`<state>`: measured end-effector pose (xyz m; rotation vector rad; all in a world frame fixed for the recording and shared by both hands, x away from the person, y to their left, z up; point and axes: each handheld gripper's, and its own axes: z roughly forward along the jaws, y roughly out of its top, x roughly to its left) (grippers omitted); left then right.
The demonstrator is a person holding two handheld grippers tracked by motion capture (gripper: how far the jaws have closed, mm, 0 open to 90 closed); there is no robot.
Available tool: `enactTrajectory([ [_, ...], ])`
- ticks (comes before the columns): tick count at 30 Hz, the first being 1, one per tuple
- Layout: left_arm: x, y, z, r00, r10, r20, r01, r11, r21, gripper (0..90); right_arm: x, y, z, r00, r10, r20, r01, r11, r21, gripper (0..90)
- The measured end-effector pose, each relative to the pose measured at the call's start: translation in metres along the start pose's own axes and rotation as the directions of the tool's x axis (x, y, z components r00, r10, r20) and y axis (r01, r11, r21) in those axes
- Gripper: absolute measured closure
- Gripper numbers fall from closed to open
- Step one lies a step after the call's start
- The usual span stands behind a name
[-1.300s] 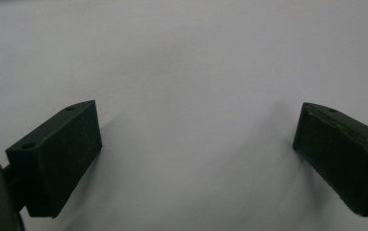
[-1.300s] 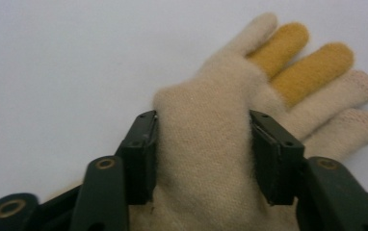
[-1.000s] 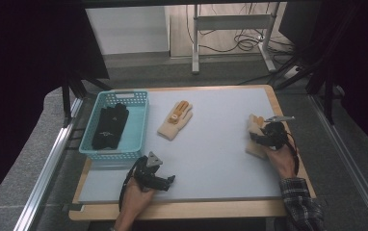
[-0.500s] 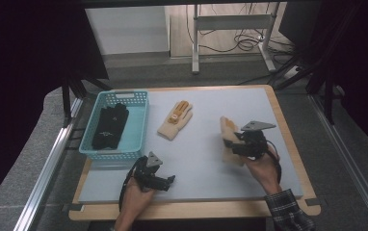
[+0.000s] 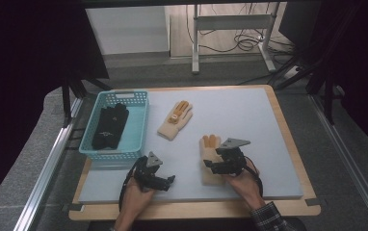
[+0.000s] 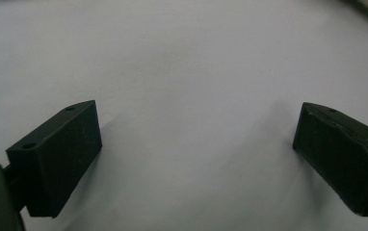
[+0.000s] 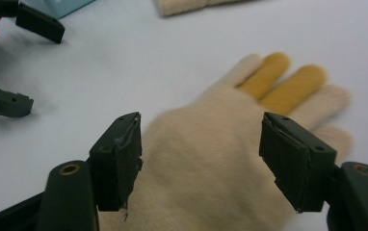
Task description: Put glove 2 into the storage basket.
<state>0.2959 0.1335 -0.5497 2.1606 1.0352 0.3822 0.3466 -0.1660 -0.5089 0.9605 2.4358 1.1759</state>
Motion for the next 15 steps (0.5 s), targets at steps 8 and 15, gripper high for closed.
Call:
enactTrajectory([
  [8,0.0,0.0,0.0,1.0,0.0,0.0,0.0,1.0,0.0,3.3,-0.041,-0.002,-0.022,0.9957,0.062,0.068,-0.062,0.998,0.005,56.7],
  [15,0.0,0.0,0.0,1.0,-0.001,0.0,0.001,1.0,0.0,3.3,-0.062,-0.003,-0.011,0.9921,0.097,0.079,-0.099,0.995,0.019,66.7],
])
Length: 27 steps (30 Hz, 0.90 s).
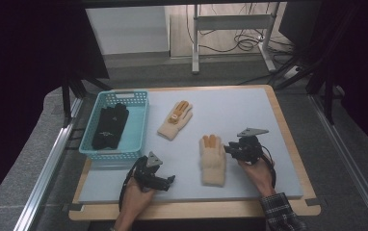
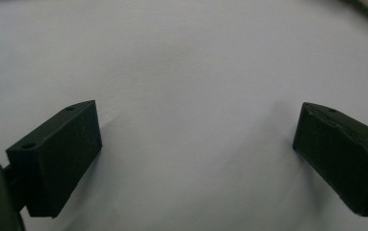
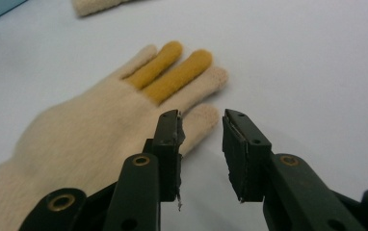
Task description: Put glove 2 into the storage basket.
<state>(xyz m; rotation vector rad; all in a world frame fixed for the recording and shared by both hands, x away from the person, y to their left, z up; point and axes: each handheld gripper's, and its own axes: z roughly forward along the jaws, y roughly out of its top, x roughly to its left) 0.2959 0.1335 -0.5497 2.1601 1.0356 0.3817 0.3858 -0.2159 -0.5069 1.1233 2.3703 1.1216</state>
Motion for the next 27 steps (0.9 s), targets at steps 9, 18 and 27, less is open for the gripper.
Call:
enactTrajectory([
  [9,0.0,0.0,0.0,1.0,0.0,0.0,0.0,1.0,-0.001,3.3,0.002,0.02,0.021,0.9984,-0.009,-0.056,0.008,1.0,-0.026,60.8],
  [18,0.0,0.0,0.0,1.0,0.005,-0.002,-0.005,1.0,0.0,3.5,0.022,0.055,0.055,0.9919,-0.076,-0.102,0.074,0.997,-0.022,65.6],
  [27,0.0,0.0,0.0,1.0,0.002,-0.001,-0.002,1.0,0.0,3.4,0.035,0.088,0.096,0.9858,-0.087,-0.143,0.085,0.996,-0.022,61.2],
])
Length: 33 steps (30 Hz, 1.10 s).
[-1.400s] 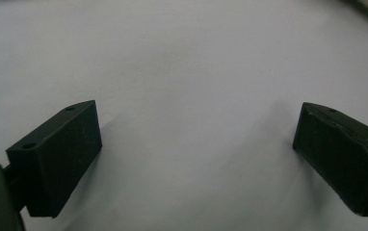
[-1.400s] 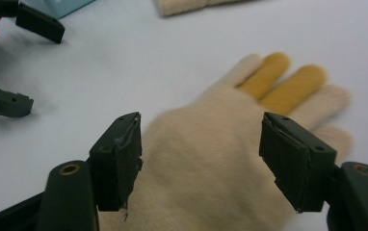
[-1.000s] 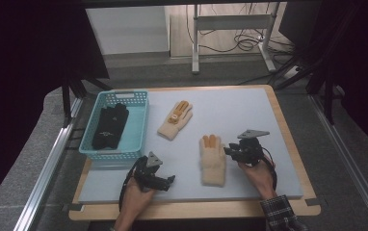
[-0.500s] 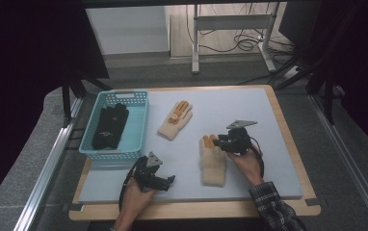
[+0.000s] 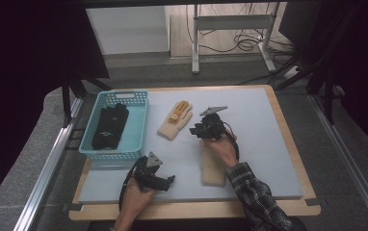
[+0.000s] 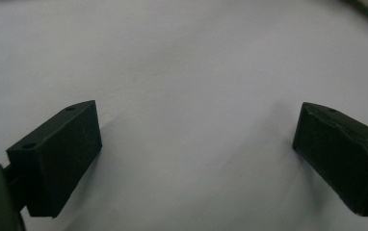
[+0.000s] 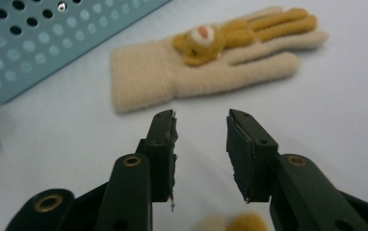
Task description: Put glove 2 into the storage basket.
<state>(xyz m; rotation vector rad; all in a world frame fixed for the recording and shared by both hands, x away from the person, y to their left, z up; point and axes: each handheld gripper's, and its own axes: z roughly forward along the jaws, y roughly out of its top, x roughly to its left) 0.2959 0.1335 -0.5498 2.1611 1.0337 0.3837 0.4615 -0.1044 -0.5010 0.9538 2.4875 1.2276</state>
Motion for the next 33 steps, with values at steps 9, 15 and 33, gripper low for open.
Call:
enactTrajectory([
  [9,0.0,0.0,0.0,1.0,-0.002,0.001,0.002,1.0,-0.002,3.4,0.001,0.023,0.037,0.9995,-0.027,0.016,0.027,1.0,0.014,53.7],
  [15,0.0,0.0,0.0,1.0,-0.001,0.001,0.001,1.0,-0.002,3.4,0.001,0.033,0.063,0.9976,-0.051,0.047,0.049,0.998,0.039,48.0],
  [33,0.0,0.0,0.0,1.0,-0.002,0.001,0.002,1.0,-0.002,3.4,0.005,0.053,0.109,0.9855,-0.128,0.111,0.116,0.988,0.105,50.0],
])
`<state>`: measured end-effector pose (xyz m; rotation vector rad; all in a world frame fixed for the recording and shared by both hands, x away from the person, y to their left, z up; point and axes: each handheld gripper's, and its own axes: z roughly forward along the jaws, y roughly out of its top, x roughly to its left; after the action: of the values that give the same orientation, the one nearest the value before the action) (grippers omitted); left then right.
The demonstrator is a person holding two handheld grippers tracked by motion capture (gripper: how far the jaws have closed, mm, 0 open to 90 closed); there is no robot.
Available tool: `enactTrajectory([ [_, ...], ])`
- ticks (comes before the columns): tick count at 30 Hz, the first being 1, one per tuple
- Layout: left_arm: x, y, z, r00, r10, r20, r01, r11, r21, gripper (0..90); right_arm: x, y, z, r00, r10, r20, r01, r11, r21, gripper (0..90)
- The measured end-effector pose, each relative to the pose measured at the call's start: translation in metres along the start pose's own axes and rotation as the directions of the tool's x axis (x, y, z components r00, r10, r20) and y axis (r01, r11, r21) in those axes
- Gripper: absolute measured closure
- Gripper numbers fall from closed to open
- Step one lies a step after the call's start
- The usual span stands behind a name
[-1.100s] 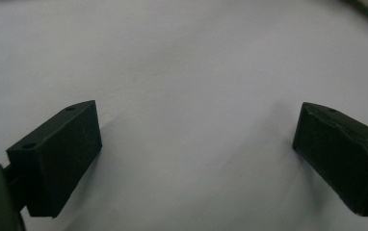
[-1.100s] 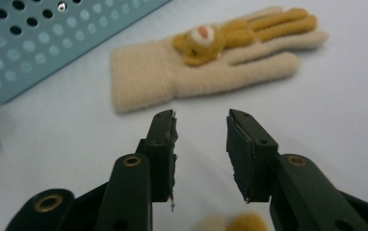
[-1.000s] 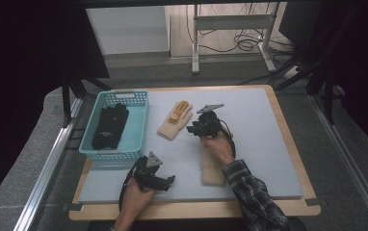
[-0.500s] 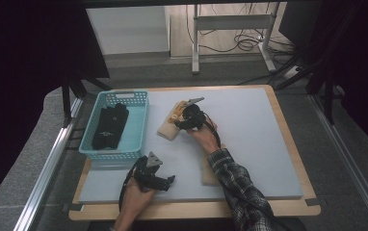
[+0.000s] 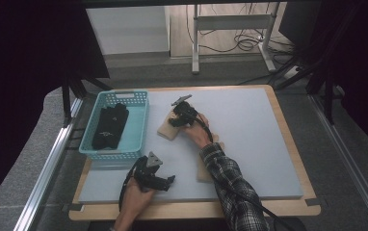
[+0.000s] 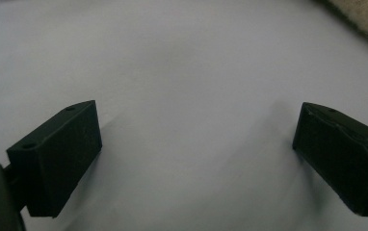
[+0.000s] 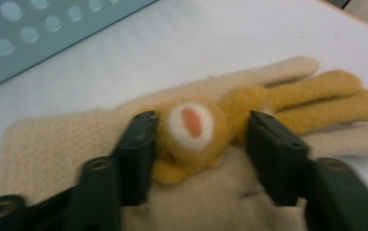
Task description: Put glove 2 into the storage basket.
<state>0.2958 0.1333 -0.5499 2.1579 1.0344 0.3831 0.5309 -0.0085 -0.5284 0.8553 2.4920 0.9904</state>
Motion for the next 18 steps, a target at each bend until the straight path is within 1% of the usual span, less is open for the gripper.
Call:
enactTrajectory([
  [1,0.0,0.0,0.0,1.0,0.0,0.0,0.0,1.0,0.0,3.4,0.0,0.0,0.0,0.9997,0.003,-0.023,-0.003,1.0,0.006,56.0],
  [5,0.0,0.0,0.0,1.0,0.0,0.0,0.0,1.0,0.0,3.4,0.001,0.001,-0.004,0.9994,0.027,-0.022,-0.027,1.0,0.015,62.3],
  [8,0.0,0.0,0.0,1.0,0.0,0.0,0.0,1.0,0.0,3.4,-0.001,0.002,-0.008,0.9983,0.048,-0.031,-0.048,0.999,0.018,63.4],
  [12,0.0,0.0,0.0,1.0,0.0,0.0,0.0,1.0,0.0,3.4,-0.003,0.004,-0.017,0.9977,0.053,-0.041,-0.053,0.999,0.008,63.6],
  [15,0.0,0.0,0.0,1.0,0.001,0.0,-0.001,1.0,0.0,3.4,-0.002,0.006,-0.026,0.9974,0.048,-0.053,-0.048,0.999,-0.007,63.6],
  [17,0.0,0.0,0.0,1.0,0.001,0.0,-0.001,1.0,0.0,3.4,-0.001,0.008,-0.034,0.9979,0.034,-0.056,-0.035,0.999,-0.018,63.6],
  [18,0.0,0.0,0.0,1.0,0.001,-0.001,-0.001,1.0,0.0,3.4,0.0,0.009,-0.039,0.9973,0.032,-0.065,-0.034,0.999,-0.025,63.6],
])
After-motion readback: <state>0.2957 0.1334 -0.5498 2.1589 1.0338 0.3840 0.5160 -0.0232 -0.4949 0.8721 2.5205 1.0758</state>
